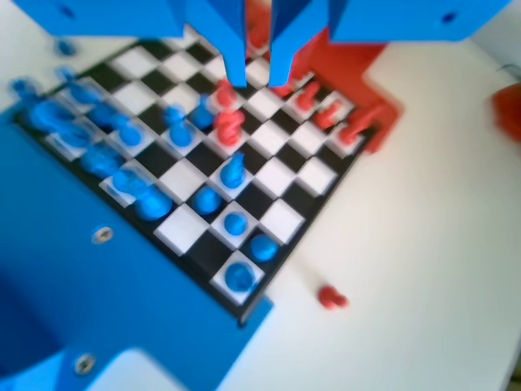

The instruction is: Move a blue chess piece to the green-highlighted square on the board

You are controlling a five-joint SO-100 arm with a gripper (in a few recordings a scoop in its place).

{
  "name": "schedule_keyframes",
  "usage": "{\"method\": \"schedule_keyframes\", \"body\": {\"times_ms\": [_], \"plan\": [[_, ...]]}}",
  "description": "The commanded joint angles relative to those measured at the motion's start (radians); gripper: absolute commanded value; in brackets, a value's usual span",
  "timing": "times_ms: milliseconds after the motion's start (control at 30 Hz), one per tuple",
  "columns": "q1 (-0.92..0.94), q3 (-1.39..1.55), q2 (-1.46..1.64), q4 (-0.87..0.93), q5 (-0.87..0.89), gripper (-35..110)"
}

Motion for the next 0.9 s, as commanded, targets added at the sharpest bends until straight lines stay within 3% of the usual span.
{"method": "schedule_keyframes", "body": {"times_ms": [0, 433, 567, 700, 867], "plan": [[-0.008, -0.015, 0.012, 0.052, -0.081, 3], [-0.055, 0.034, 0.008, -0.064, -0.287, 8], [-0.035, 0.014, 0.008, -0.038, -0.377, 7], [-0.006, 0.021, -0.002, -0.008, -0.574, 3], [-0.048, 0.071, -0.009, -0.052, -0.664, 1]]}}
